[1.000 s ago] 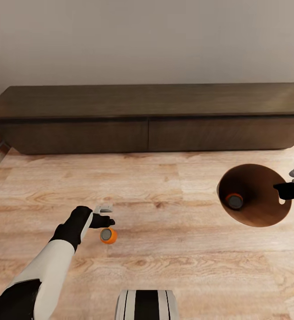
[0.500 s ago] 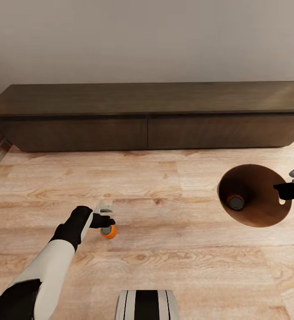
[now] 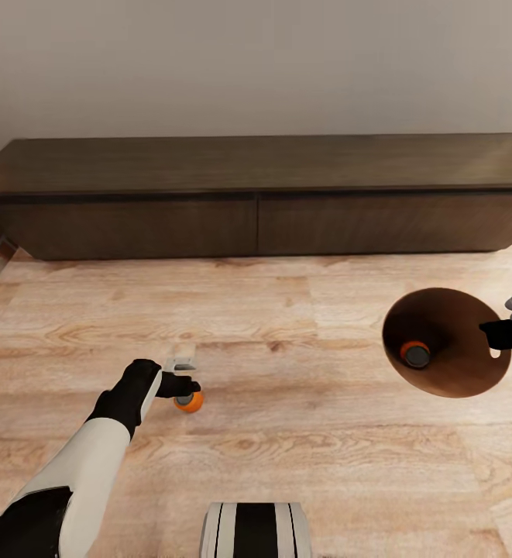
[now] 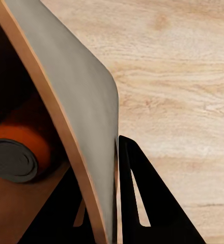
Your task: Put the three can of soda from the living room inside the tash can in the kitchen.
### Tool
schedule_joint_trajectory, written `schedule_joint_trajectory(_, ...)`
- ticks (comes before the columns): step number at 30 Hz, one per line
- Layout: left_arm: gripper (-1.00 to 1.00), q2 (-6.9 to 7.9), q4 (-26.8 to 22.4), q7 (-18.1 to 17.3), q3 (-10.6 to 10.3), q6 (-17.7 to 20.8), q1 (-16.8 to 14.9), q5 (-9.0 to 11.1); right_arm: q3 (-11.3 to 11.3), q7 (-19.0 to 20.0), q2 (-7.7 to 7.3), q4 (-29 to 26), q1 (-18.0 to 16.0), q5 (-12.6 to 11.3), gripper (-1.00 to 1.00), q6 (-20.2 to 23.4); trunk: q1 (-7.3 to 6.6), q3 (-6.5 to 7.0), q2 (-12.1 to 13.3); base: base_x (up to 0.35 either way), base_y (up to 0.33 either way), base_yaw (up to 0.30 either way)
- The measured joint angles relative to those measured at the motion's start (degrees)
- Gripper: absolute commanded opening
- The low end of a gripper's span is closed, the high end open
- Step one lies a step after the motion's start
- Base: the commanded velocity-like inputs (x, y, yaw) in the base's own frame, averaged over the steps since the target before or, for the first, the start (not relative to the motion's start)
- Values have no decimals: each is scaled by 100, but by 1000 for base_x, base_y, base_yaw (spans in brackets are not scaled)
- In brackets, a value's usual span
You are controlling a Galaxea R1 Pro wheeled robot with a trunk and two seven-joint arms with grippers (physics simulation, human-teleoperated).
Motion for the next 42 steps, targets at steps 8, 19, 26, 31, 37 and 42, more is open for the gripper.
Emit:
schedule_joint_trajectory(8, 100, 8, -2, 0, -1, 0, 0, 4, -4, 0, 0, 0, 0, 10, -100, -1, 10, -149, -5, 0, 0, 0)
schedule_joint_trajectory(19, 100, 7, -3, 0, 5, 0, 0, 5, 3, 2, 0, -1, -1, -4, -100, 4, 10, -195, -5, 0, 0, 0)
schedule_joint_trajectory(26, 100, 2, 0, 0, 6, 0, 0, 5, 3, 2, 0, -1, 4, -2, -100, 3, 10, -197, -5, 0, 0, 0)
schedule_joint_trajectory(31, 100, 0, 0, 4, 6, 0, 0, -2, 3, 0, 0, 0, 8, 6, -100, 2, 20, -286, -11, 0, 0, 0)
schedule_joint_trajectory(37, 100, 0, 0, 1, 6, 0, 0, 0, 4, 2, 2, -1, 8, -2, -100, 6, 20, -286, -11, 0, 0, 0)
schedule_joint_trajectory(42, 100, 0, 0, 0, 6, -1, 0, 4, 3, 2, 2, -1, 8, 3, -100, 4, 20, -286, -11, 0, 0, 0)
